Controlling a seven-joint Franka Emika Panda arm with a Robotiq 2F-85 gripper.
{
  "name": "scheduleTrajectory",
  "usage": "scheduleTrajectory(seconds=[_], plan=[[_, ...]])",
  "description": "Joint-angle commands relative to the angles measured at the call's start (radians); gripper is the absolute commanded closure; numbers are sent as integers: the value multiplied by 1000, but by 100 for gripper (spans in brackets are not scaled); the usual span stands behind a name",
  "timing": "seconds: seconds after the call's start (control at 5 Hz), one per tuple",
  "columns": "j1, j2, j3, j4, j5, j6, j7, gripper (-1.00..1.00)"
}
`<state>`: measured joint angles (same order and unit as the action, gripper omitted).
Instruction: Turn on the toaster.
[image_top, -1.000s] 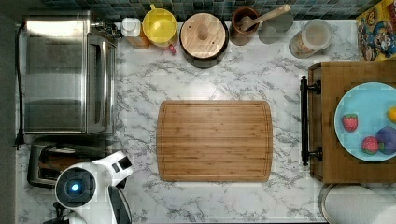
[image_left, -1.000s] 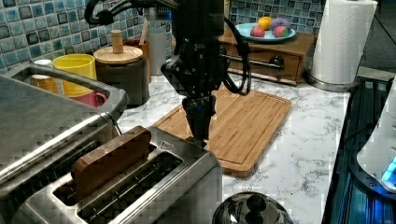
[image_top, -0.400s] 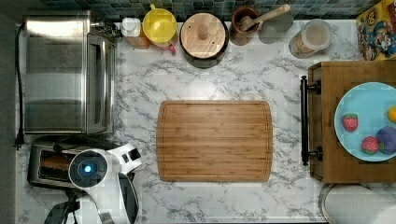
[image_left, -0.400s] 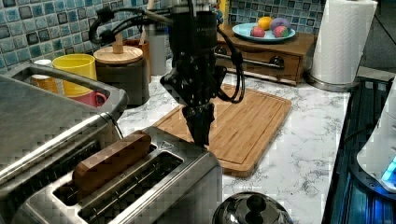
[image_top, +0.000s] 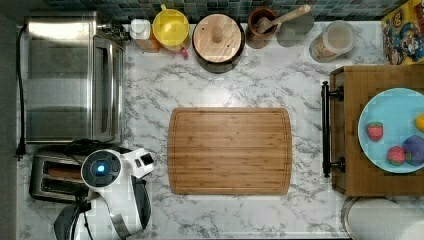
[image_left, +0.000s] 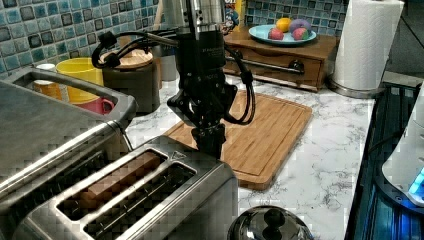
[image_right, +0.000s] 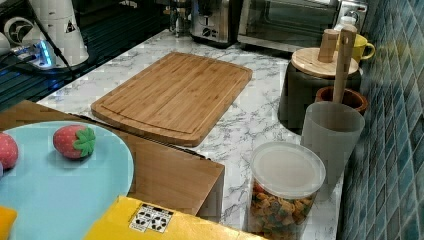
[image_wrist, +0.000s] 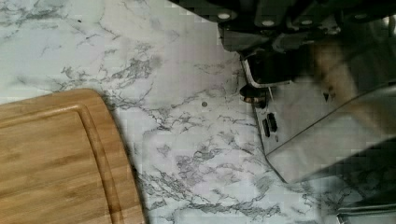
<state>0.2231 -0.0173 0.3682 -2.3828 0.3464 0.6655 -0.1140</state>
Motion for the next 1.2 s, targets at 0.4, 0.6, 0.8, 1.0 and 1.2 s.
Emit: scheduleTrajectory(seconds=[0.4,0.6,0.8,1.0,1.2], plan=[[36,6,47,-287,283,276,-356,100],[45,33,57,-337,298,308,-386,100],[54,77,53,-347,288,294,-400,100],[72,82,56,-337,240,284,-356,100],[70,-97,54,-386,220,280,-324,100]])
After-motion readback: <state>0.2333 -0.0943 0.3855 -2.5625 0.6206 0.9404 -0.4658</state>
